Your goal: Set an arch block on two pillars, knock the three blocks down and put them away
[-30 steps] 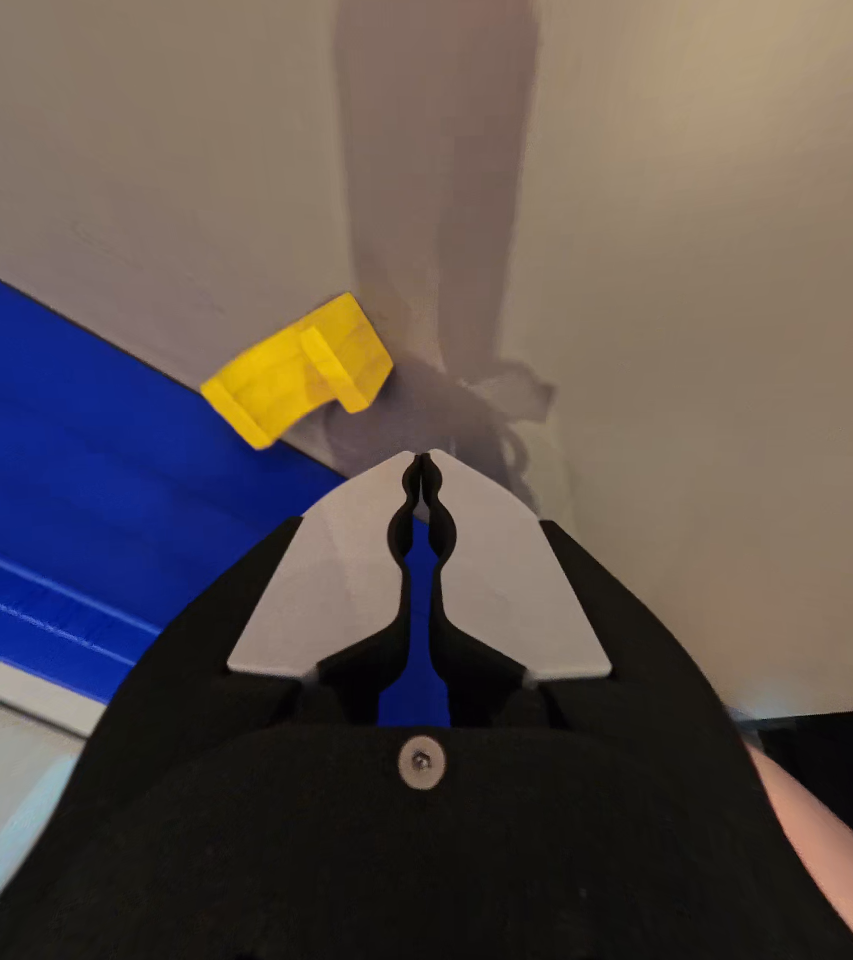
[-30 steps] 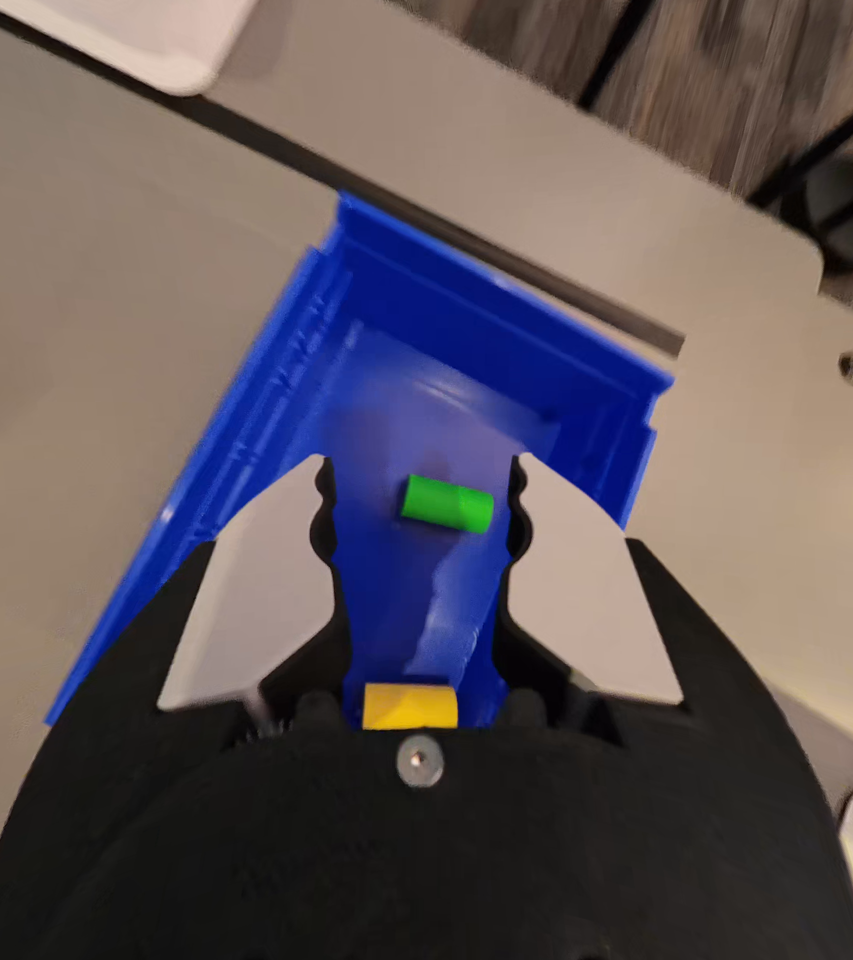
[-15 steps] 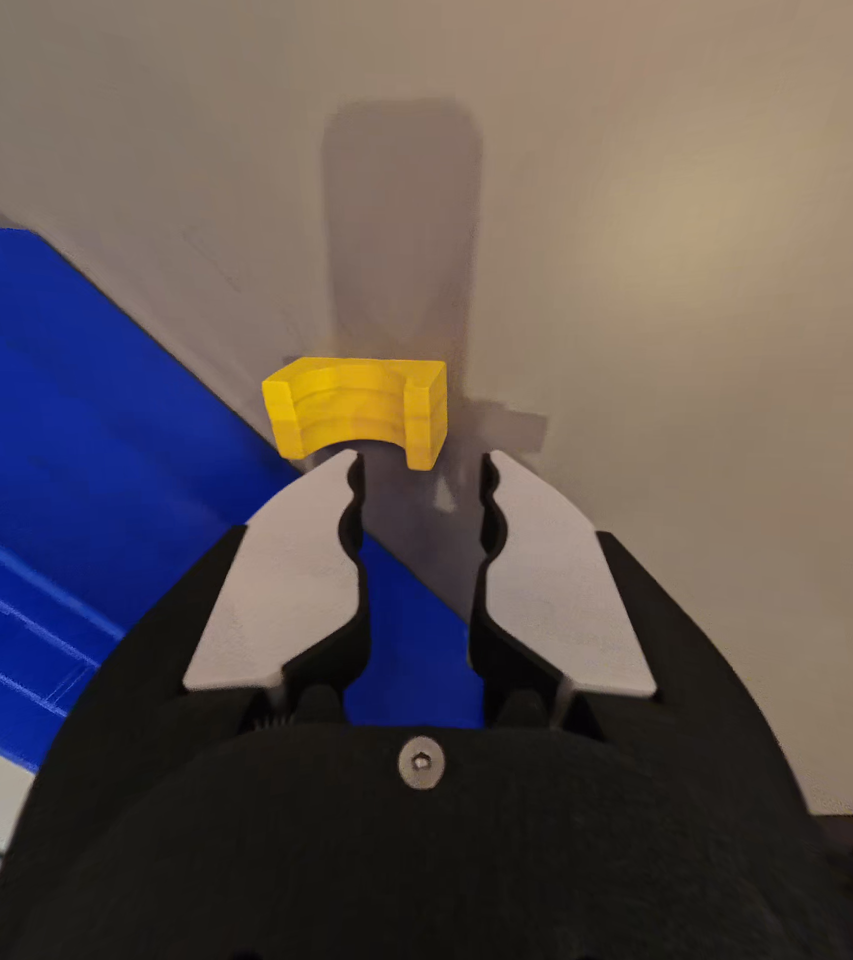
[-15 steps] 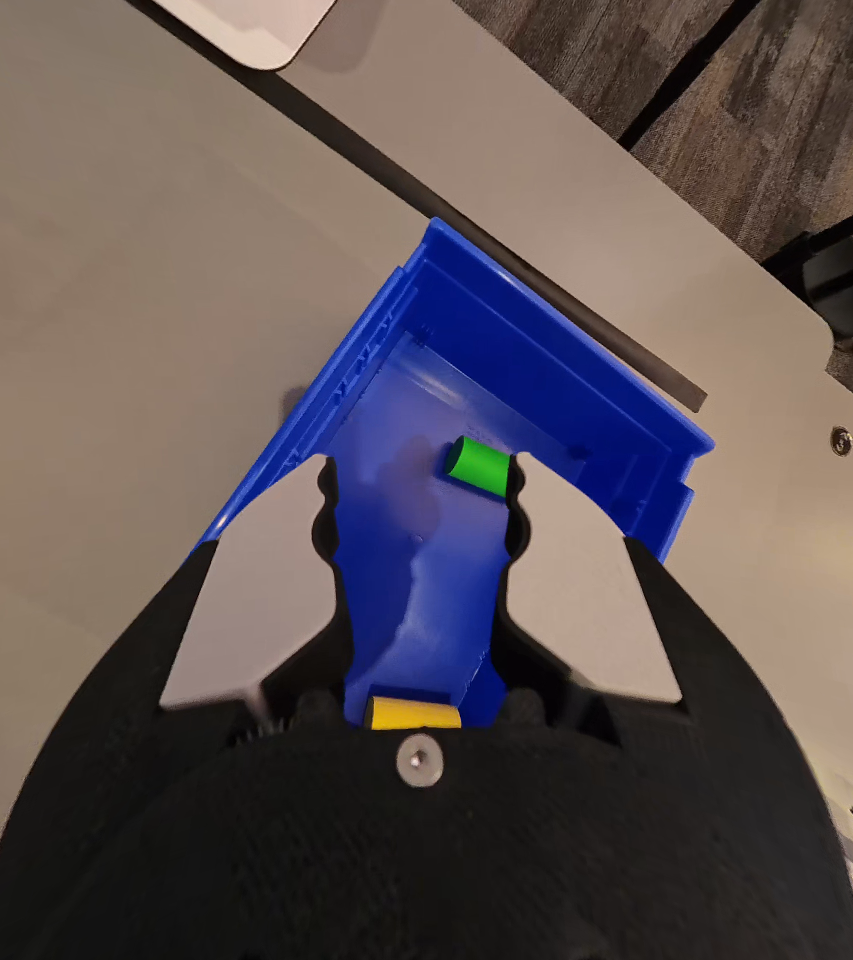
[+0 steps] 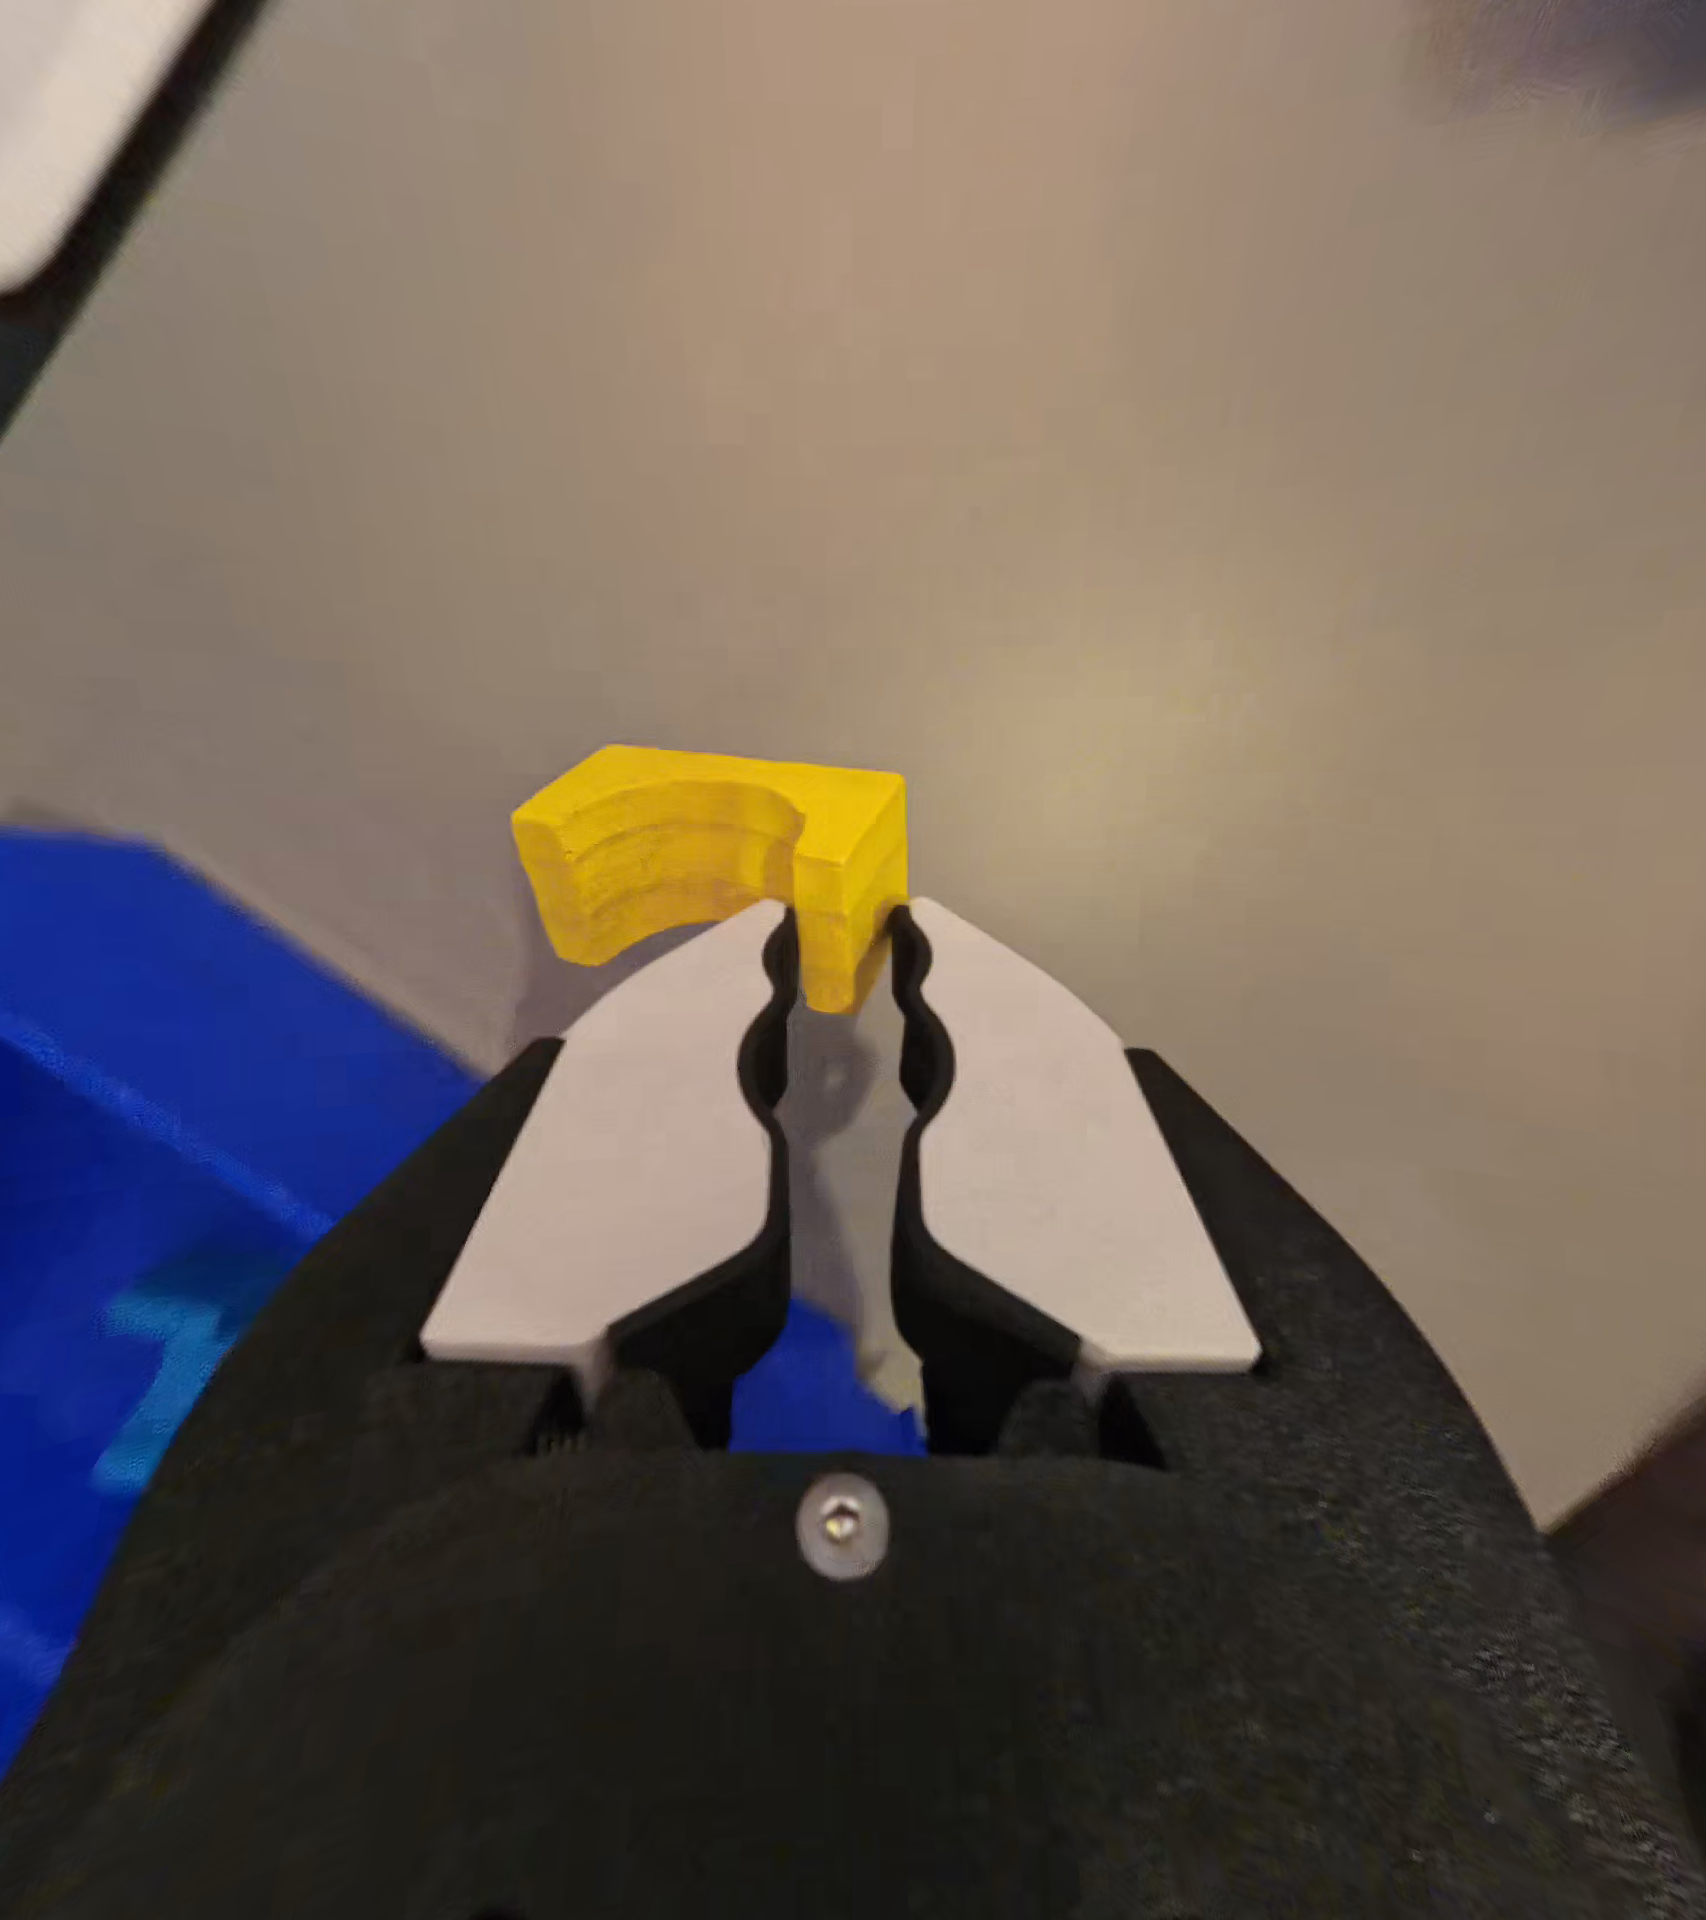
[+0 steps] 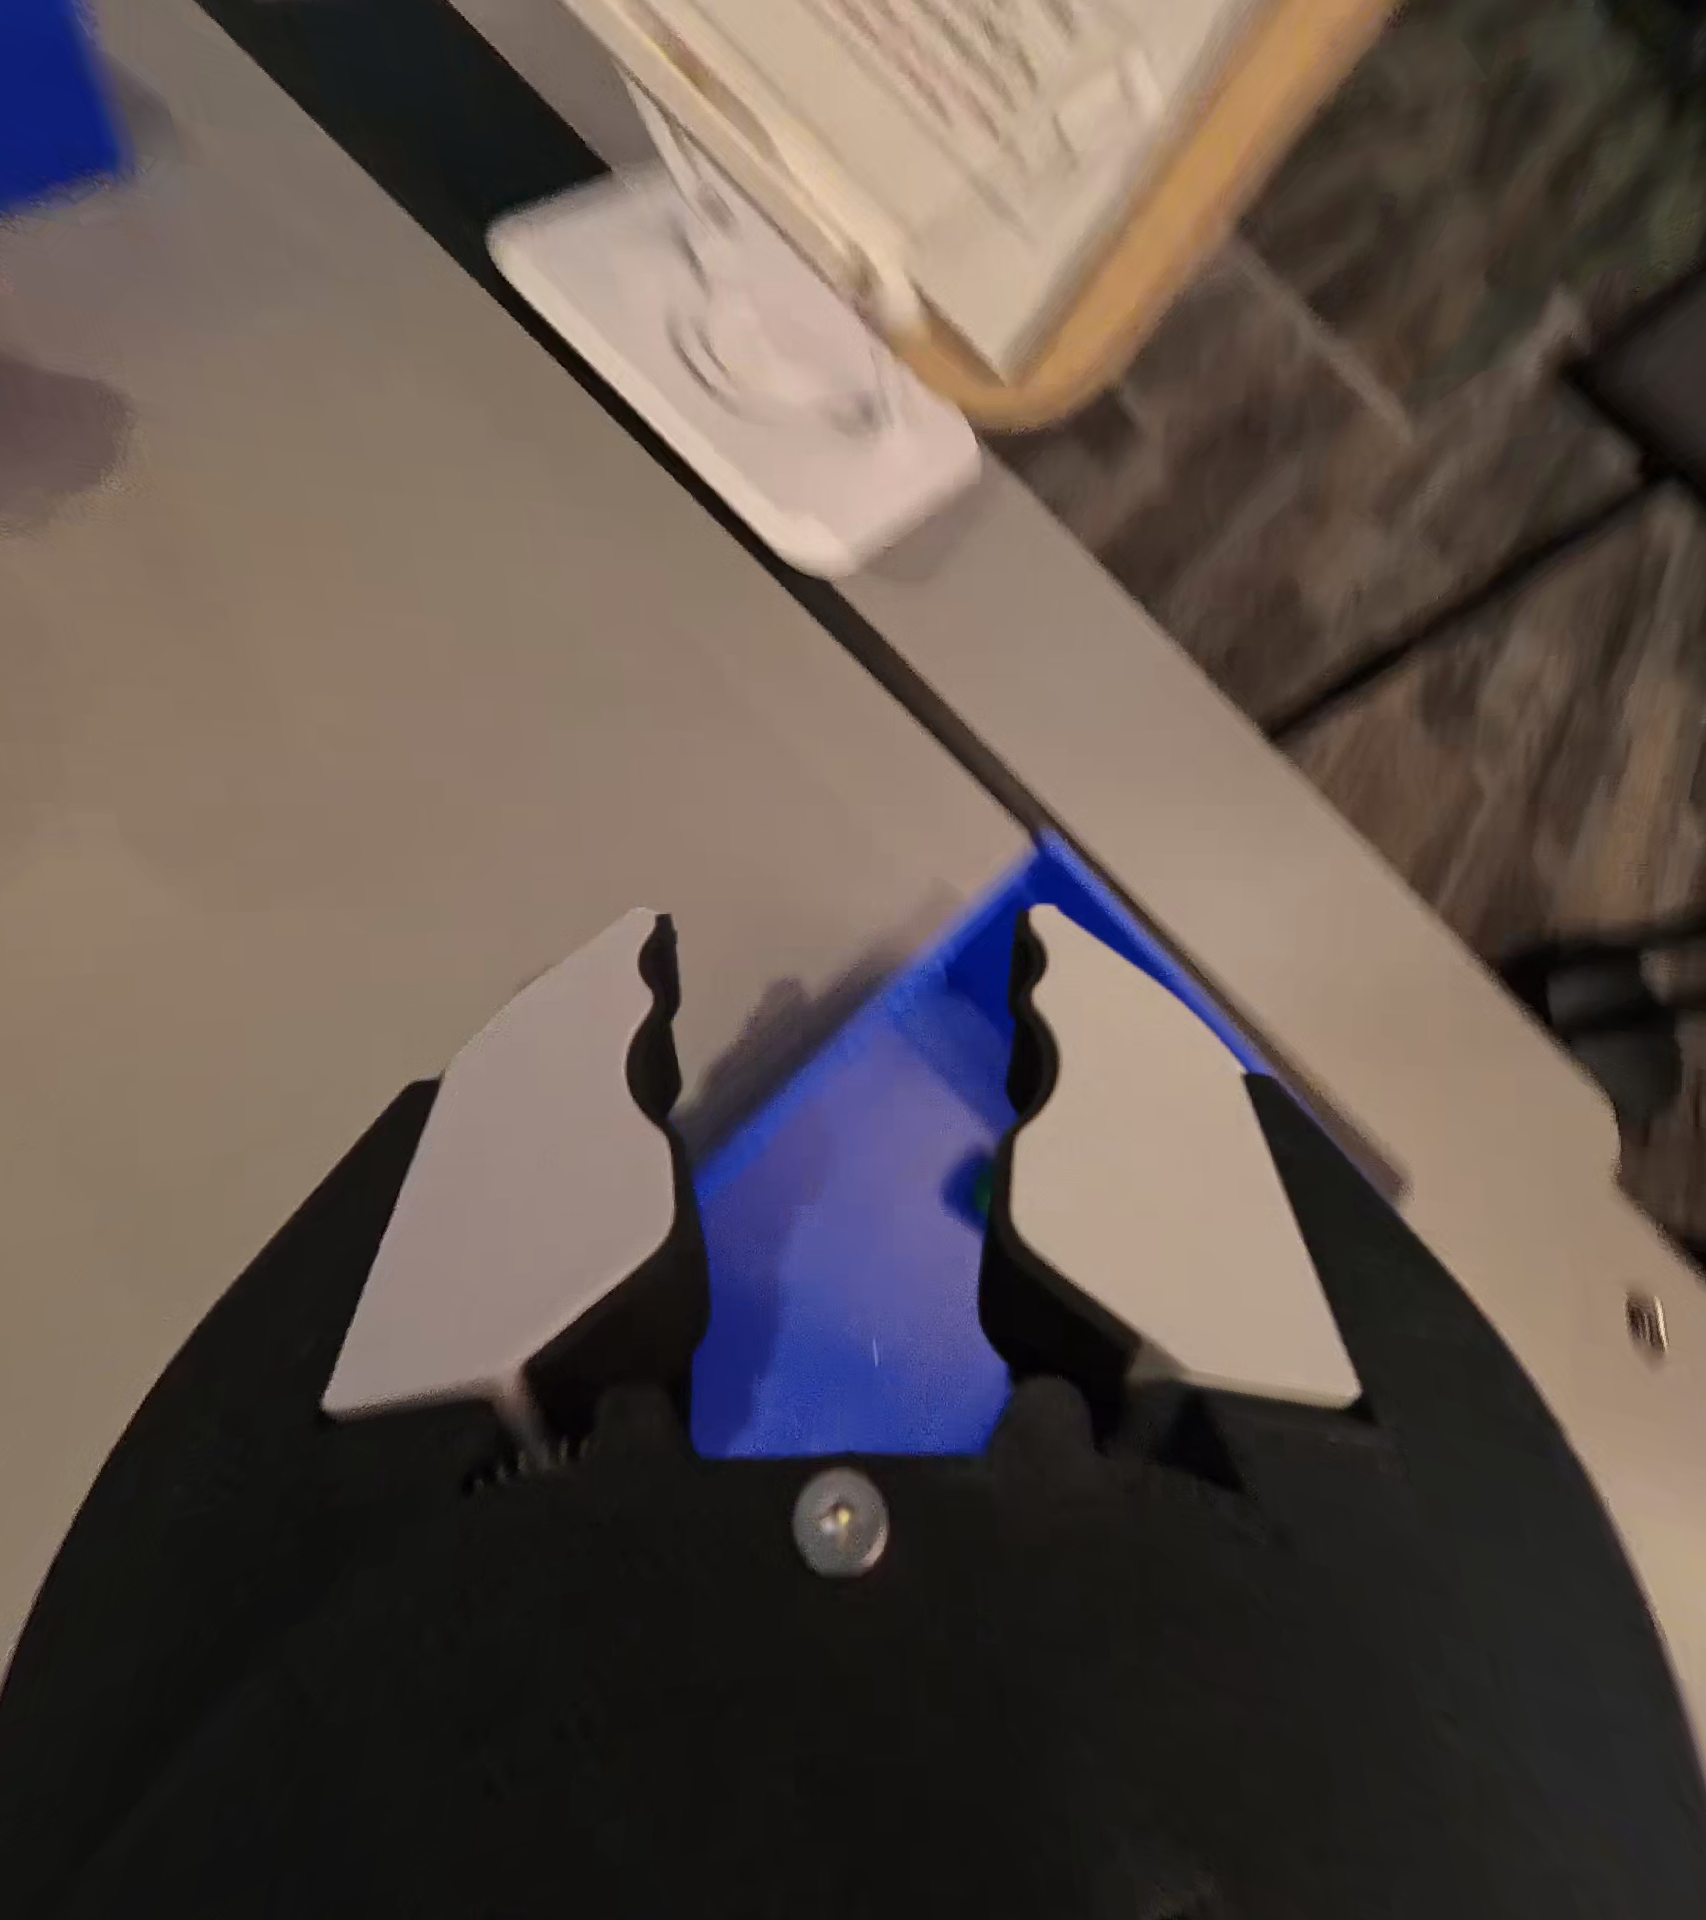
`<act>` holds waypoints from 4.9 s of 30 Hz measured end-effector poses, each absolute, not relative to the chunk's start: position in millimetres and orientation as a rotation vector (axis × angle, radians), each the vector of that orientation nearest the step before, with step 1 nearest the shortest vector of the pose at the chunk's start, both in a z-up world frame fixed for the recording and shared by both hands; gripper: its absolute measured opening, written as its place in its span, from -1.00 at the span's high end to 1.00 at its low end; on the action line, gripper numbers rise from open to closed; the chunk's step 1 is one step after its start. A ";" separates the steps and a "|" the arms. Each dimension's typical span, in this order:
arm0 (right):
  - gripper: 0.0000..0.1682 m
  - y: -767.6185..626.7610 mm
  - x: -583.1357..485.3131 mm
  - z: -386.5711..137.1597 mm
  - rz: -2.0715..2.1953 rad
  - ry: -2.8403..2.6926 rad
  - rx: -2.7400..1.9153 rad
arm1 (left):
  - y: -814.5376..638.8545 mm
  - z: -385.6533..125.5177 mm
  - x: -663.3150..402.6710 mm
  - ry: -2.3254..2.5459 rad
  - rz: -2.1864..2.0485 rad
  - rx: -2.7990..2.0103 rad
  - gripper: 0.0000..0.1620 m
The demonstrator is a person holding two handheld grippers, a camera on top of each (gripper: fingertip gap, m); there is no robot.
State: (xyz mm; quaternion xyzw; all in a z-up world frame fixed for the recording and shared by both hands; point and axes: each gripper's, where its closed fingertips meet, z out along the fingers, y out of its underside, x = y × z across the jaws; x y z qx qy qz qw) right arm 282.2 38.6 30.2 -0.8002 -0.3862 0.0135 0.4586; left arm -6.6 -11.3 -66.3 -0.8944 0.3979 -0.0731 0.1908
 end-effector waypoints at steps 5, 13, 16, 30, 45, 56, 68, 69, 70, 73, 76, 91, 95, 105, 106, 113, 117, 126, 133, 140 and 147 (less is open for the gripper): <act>0.14 -0.7 159.7 52.6 0.120 -1.254 -1.395 | -31.5 15.8 39.5 1.011 -0.774 -2.170 0.79; 0.21 -60.4 67.9 49.0 0.131 -1.293 -1.034 | -87.2 59.3 88.9 1.123 -1.252 -1.941 0.79; 0.57 -59.4 78.7 58.7 0.093 -1.281 -1.026 | -75.5 63.9 87.2 1.069 -1.145 -1.931 0.44; 0.56 -6.7 424.4 -90.9 -0.117 -0.792 -2.800 | -50.3 8.4 -176.4 0.669 0.068 -2.472 0.41; 0.36 16.3 433.0 -89.4 -0.128 -0.688 -2.726 | -47.2 -114.9 -214.5 0.675 0.024 -3.027 0.37; 0.37 13.8 444.1 -94.4 -0.186 -0.694 -2.769 | -48.3 -156.2 -220.4 0.918 0.086 -3.125 0.58; 0.41 40.1 358.3 35.3 -0.178 -0.665 -2.147 | -47.9 41.4 -63.8 1.195 -0.495 -1.945 0.60; 0.41 34.6 322.2 48.6 -0.069 -0.765 -2.034 | -57.6 53.0 -42.4 1.259 -0.529 -1.847 0.60; 0.41 23.4 282.3 58.4 0.052 -0.889 -1.918 | -63.6 60.8 -23.9 1.300 -0.537 -1.773 0.60; 0.41 -37.2 167.3 63.7 0.454 -1.265 -1.616 | -78.4 65.3 26.0 1.398 -0.601 -1.658 0.60; 0.30 -71.6 102.5 39.5 0.629 -1.442 -1.543 | -81.7 58.0 59.9 1.434 -0.641 -1.635 0.60; 0.60 4.0 90.7 -65.8 0.594 -1.166 -1.898 | -45.8 4.7 -38.4 1.388 -0.181 -2.044 0.28; 0.60 32.9 112.7 -107.8 0.503 -1.063 -2.034 | -46.2 -37.1 -132.6 1.209 -0.014 -2.430 0.34; 0.60 41.5 122.4 -141.5 0.467 -1.117 -2.074 | -28.4 -113.4 -157.2 0.845 -0.243 -2.920 0.38; 0.60 42.8 122.1 -141.1 0.471 -1.110 -2.062 | -25.8 -117.4 -156.2 0.835 -0.233 -2.935 0.37; 0.60 43.4 126.5 -143.5 0.477 -1.100 -2.078 | -22.4 -140.5 -166.6 0.835 0.018 -3.051 0.29; 0.46 46.6 129.4 -145.3 0.384 -1.118 -2.078 | -26.5 -144.9 -166.1 0.811 0.019 -3.096 0.28; 0.42 48.1 128.0 -126.2 0.360 -1.088 -2.016 | -28.0 -145.8 -164.4 0.771 -0.013 -3.116 0.29; 0.42 50.0 132.0 -127.7 0.341 -1.092 -2.025 | -31.5 -143.5 -152.9 0.796 -0.209 -3.076 0.32; 0.42 49.9 132.7 -123.8 0.337 -1.090 -2.019 | -32.1 -156.9 -167.2 0.865 0.013 -3.128 0.38; 0.42 50.6 133.8 -118.5 0.329 -1.078 -2.009 | -20.9 -138.5 -174.2 0.846 -0.068 -3.014 0.57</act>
